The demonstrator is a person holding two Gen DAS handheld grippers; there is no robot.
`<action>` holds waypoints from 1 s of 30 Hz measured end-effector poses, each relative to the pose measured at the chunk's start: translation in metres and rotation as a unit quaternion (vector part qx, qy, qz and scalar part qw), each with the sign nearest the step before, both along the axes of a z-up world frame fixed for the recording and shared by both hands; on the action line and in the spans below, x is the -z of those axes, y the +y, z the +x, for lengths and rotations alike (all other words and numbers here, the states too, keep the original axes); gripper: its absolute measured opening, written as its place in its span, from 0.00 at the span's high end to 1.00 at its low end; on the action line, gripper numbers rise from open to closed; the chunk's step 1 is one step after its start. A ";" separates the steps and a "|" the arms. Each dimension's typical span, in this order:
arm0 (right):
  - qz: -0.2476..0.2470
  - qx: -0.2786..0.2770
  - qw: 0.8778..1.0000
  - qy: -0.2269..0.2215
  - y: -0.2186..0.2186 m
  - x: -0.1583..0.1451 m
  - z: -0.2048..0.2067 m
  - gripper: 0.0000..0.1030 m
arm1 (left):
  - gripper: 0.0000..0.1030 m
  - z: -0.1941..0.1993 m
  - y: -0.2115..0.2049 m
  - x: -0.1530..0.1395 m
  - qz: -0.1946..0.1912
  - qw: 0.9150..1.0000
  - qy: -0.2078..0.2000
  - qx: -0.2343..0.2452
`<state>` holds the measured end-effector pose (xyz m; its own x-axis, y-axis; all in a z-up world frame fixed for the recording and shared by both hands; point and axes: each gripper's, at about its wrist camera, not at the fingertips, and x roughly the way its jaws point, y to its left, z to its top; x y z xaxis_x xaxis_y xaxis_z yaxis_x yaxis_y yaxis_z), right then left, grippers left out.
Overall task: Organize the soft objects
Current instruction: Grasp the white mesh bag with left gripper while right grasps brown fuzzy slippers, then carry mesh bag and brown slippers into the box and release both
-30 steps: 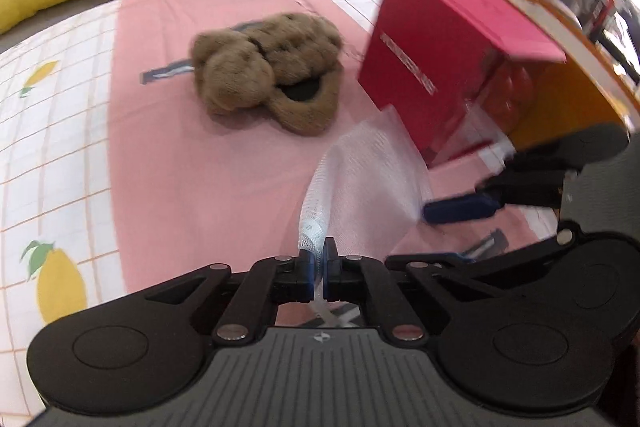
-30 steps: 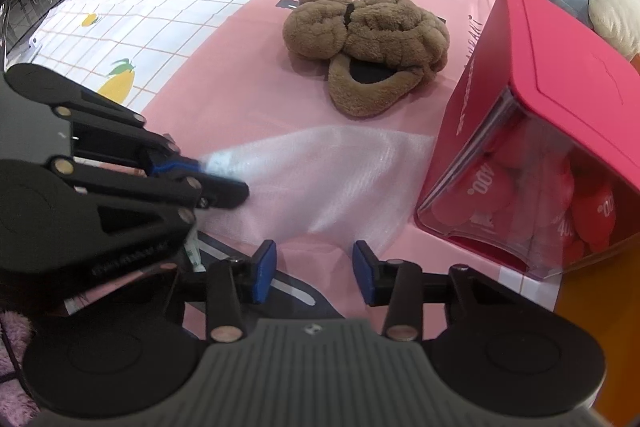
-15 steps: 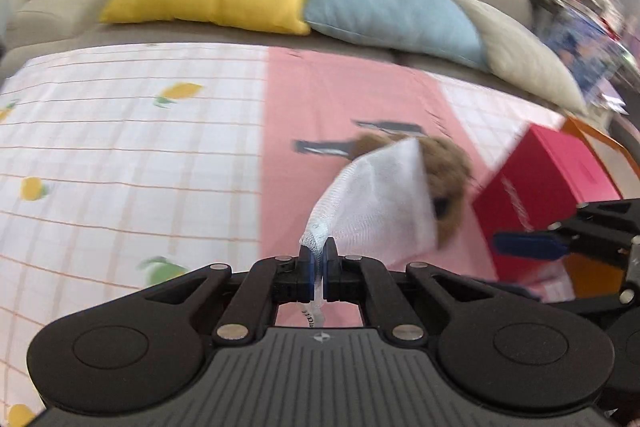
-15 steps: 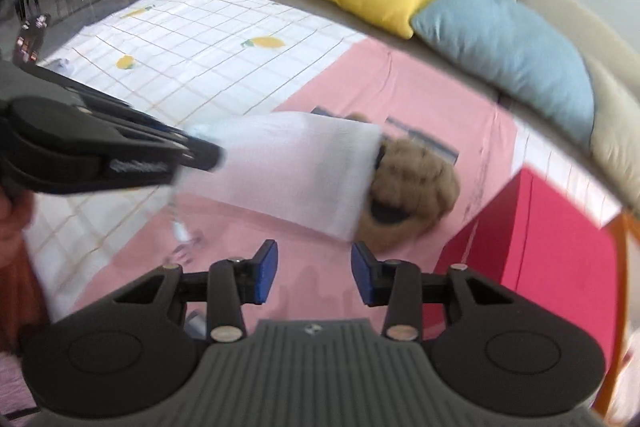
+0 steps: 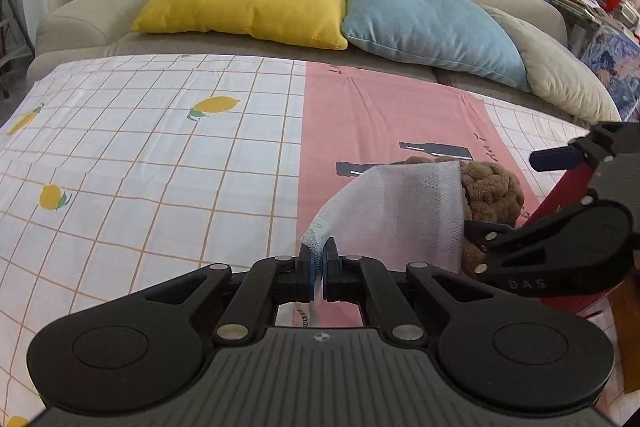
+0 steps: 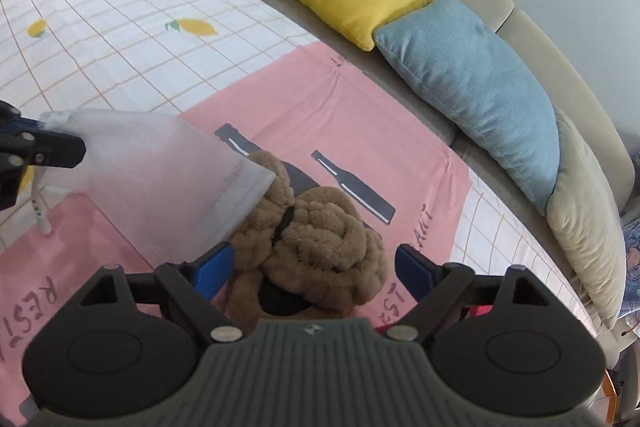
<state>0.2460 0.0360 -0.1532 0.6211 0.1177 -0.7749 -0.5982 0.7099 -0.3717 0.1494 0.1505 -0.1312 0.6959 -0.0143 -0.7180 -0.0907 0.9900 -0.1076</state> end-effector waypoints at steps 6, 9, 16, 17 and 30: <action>-0.011 -0.002 1.000 0.018 0.010 0.014 0.008 0.12 | 0.97 0.000 0.013 0.004 0.004 0.999 -0.001 -0.034; -0.015 0.021 0.999 0.040 0.015 0.023 0.013 0.15 | 0.97 -0.001 0.017 0.005 0.003 0.999 0.003 -0.040; -0.018 0.023 0.999 0.025 0.015 0.024 0.012 0.55 | 0.97 -0.005 0.013 0.002 0.006 0.999 -0.002 -0.034; -0.015 0.021 0.999 0.026 0.014 0.021 0.012 0.61 | 0.97 -0.006 0.013 0.001 0.007 0.999 -0.005 -0.035; 0.109 0.001 0.994 -0.028 -0.017 -0.061 -0.060 0.73 | 0.97 -0.030 0.018 -0.037 -0.004 0.996 -0.017 -0.084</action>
<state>0.1863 0.0191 -0.0926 0.6627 0.2772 -0.6957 -0.5791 0.7787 -0.2413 0.1190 0.1688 -0.0943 0.7121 0.0992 -0.6950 -0.2514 0.9603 -0.1205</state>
